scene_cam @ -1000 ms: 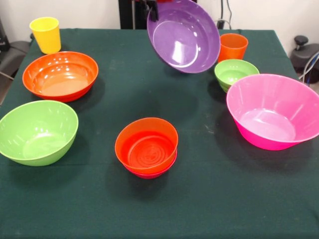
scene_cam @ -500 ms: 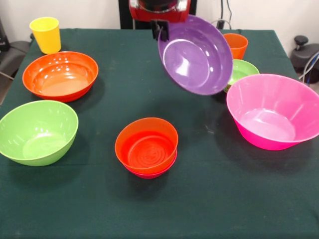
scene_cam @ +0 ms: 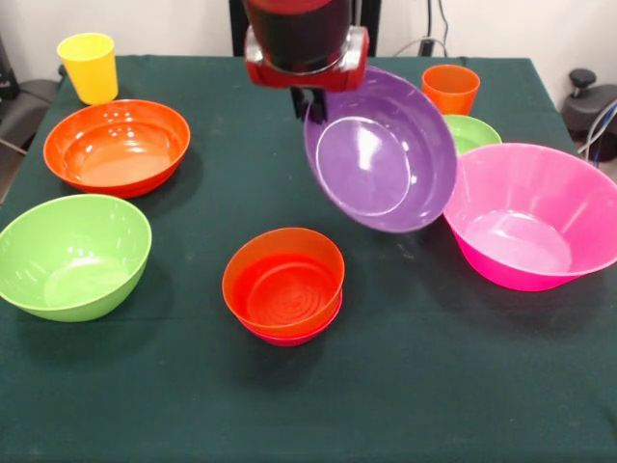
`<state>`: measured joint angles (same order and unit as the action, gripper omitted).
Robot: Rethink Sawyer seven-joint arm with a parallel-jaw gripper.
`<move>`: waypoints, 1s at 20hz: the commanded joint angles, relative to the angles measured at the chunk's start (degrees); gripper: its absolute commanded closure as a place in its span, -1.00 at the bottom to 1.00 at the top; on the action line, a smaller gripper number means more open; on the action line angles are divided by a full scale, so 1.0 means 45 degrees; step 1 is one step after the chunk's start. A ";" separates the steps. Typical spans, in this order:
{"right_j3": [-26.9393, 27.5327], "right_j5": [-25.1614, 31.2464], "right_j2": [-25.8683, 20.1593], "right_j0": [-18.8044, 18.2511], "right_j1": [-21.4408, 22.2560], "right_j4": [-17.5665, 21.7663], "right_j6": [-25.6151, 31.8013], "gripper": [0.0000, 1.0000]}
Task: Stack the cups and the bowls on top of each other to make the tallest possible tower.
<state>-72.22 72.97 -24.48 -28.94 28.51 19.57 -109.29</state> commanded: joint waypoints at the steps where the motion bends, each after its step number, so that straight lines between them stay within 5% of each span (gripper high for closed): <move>1: 0.2622 0.1669 -0.0449 -0.0110 -0.1207 0.0854 0.2817 1.00; 12: 0.5787 0.3140 -0.0729 0.0040 -0.2704 0.1521 0.3741 1.00; 20: 0.5913 0.3363 -0.0748 0.0263 -0.2655 0.1355 0.3446 1.00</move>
<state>-49.77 84.22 -25.16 -29.36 17.02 21.99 -109.29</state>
